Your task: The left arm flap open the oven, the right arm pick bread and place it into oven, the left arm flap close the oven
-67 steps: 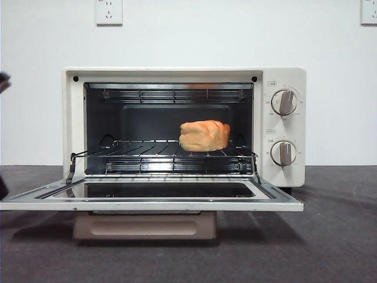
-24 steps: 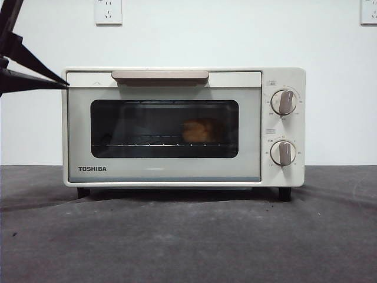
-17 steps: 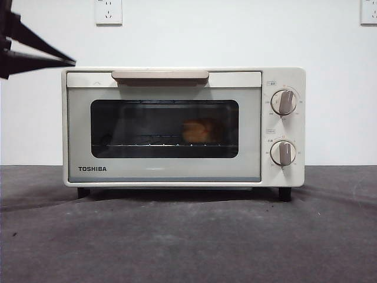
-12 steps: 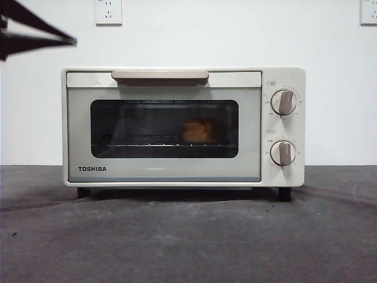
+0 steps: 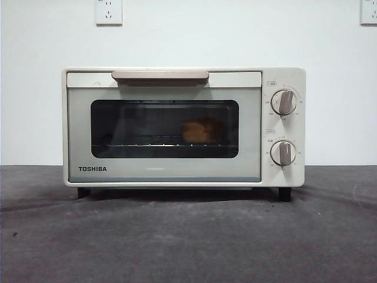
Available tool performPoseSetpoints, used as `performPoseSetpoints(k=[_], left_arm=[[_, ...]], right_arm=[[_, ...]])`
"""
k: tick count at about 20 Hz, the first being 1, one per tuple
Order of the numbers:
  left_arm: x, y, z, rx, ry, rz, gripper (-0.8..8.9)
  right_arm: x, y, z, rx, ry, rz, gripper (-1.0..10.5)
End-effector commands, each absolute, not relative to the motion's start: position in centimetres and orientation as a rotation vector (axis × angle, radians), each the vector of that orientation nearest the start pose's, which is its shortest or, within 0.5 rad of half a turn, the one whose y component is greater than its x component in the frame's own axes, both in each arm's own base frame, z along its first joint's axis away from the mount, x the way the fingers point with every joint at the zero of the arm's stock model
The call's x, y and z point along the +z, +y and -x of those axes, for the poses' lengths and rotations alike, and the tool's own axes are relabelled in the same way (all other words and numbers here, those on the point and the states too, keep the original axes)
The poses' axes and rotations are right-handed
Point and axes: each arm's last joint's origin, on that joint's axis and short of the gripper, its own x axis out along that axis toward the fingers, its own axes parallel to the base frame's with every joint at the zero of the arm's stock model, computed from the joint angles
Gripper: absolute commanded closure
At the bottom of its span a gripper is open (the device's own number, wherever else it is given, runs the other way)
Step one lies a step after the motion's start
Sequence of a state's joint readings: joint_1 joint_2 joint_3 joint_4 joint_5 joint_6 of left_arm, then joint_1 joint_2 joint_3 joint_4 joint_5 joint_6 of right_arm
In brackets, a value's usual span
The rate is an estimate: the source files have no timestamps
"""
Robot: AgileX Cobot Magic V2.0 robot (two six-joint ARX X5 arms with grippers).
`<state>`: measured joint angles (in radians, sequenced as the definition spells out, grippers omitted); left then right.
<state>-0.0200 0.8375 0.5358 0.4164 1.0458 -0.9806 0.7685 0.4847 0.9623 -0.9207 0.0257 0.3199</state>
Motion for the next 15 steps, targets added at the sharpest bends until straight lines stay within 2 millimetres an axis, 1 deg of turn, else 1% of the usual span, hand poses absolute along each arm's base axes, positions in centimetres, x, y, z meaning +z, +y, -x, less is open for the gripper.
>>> performPoseSetpoints(k=[1,7,12,15], left_arm=[[30.1,-2.8,-16.9,-1.016,0.369,0.746,7.98],[29.9,-2.4,-13.9,-0.811,0.316,0.661,7.98],[30.6,-2.2,-10.4,-0.769,0.233,0.559,7.98],[31.0,-2.1,-8.4,-0.721,0.188,0.54,7.98]], right_arm=[[35.8,4.4,-4.6,0.681,0.47,-0.092,5.5],[36.2,4.5,-4.7,0.703,0.403,-0.051,5.5],[36.3,4.5,-4.8,0.715,0.379,0.004,5.5],[36.3,4.5,-4.8,0.719,0.372,0.021,5.5]])
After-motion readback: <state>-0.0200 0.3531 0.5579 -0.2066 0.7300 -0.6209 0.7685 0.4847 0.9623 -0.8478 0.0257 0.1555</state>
